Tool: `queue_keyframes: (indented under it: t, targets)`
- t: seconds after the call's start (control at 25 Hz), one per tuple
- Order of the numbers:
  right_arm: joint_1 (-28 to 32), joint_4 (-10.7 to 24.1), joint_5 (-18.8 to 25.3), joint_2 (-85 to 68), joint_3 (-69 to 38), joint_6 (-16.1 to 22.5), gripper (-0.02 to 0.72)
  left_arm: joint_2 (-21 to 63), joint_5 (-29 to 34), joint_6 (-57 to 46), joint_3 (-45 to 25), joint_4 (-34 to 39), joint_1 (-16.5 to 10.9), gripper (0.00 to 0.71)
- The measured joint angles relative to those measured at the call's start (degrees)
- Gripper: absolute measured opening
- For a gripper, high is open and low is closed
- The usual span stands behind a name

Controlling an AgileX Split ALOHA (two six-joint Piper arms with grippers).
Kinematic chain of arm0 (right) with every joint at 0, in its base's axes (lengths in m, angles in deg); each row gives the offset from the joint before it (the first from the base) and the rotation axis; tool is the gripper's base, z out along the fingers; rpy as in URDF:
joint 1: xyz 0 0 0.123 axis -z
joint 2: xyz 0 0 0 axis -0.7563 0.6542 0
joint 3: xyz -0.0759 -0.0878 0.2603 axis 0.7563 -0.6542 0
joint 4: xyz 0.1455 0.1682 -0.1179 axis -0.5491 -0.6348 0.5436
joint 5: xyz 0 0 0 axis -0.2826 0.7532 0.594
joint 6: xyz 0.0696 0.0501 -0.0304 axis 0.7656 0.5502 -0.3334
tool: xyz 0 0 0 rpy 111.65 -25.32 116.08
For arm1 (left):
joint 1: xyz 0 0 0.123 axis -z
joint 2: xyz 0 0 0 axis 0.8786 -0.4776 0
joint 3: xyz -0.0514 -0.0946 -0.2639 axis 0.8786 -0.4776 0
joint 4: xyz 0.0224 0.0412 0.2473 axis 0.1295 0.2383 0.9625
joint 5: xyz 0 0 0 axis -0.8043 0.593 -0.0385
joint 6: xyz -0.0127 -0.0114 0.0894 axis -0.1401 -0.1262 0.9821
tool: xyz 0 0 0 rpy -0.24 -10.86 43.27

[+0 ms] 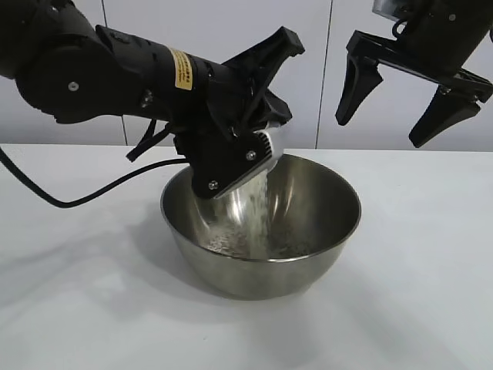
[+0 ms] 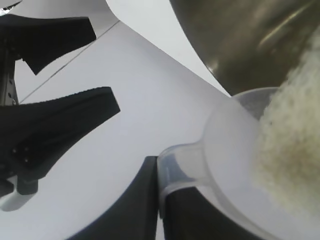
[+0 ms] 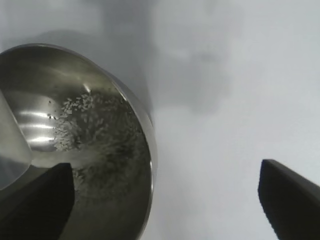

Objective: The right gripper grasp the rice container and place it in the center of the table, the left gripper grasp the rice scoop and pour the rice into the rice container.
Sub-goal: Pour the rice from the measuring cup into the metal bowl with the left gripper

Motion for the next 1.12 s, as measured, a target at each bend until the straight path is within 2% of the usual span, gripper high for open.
queue_keyframes:
  t: [0.32,0.96,1.12]
  targets:
    - [0.0,0.0,0.1,0.0,0.0,-0.8,0.694,0.0,-0.1,0.1,0.0,7.1,0.0,0.003]
    - [0.0,0.0,0.1,0.0,0.0,-1.1,0.694,0.0,-0.1,2.5,0.0,9.7,0.0,0.003]
    - [0.0,0.0,-0.1,0.0,0.0,-1.1,0.694,0.0,-0.4,-2.3,0.0,8.3,0.0,0.003]
